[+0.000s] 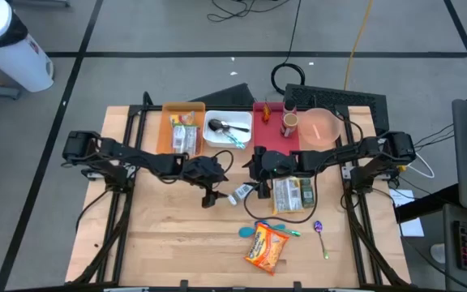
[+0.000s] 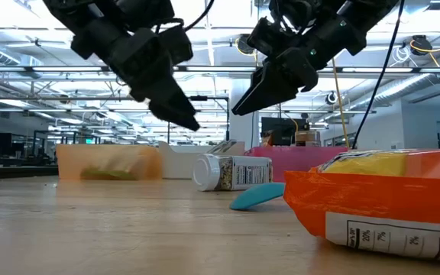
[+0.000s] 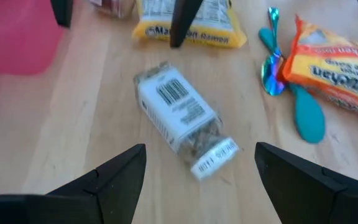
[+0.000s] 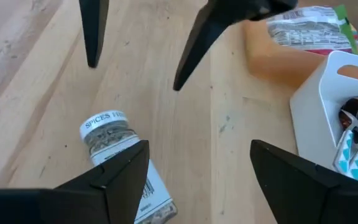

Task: Pick & Place Food Item
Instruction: Put the white seasoning bottle into the red bin

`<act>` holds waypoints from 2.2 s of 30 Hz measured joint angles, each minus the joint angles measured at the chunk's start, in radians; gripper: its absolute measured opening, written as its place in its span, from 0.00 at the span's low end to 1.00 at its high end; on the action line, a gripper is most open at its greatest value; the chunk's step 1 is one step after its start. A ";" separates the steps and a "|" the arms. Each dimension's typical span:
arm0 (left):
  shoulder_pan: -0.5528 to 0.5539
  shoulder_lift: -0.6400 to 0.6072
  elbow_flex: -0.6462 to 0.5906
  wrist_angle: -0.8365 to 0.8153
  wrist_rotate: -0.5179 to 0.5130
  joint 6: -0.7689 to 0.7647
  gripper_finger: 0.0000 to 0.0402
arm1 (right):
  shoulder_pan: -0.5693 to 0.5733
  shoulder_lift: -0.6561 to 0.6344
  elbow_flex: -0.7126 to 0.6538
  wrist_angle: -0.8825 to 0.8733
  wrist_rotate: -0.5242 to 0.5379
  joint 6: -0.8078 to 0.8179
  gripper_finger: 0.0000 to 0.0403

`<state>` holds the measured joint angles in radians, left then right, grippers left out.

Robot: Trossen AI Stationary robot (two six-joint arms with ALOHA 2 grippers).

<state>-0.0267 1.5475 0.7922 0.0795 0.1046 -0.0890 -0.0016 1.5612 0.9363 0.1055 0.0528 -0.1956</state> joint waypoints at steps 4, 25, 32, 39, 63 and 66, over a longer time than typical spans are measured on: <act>-0.009 -0.045 0.000 -0.017 0.000 0.001 0.76 | 0.004 0.000 0.000 0.024 -0.005 0.073 0.67; -0.015 -0.208 0.000 -0.161 -0.001 -0.017 0.76 | 0.053 0.033 0.118 -0.271 -0.137 -0.098 0.66; -0.014 -0.208 0.000 -0.167 -0.001 -0.010 0.76 | 0.098 0.168 0.244 -0.345 -0.135 -0.168 0.66; -0.014 -0.207 0.000 -0.188 -0.002 -0.010 0.76 | 0.093 0.305 0.391 -0.442 -0.131 -0.237 0.66; -0.016 -0.207 0.000 -0.204 -0.001 -0.012 0.76 | 0.055 0.394 0.474 -0.604 -0.053 -0.264 0.66; -0.016 -0.207 0.000 -0.203 -0.001 -0.014 0.76 | 0.048 0.394 0.474 -0.609 -0.054 -0.262 0.66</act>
<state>-0.0425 1.3403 0.7925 -0.1238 0.1031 -0.1032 0.0468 1.9549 1.4105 -0.5039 -0.0010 -0.4580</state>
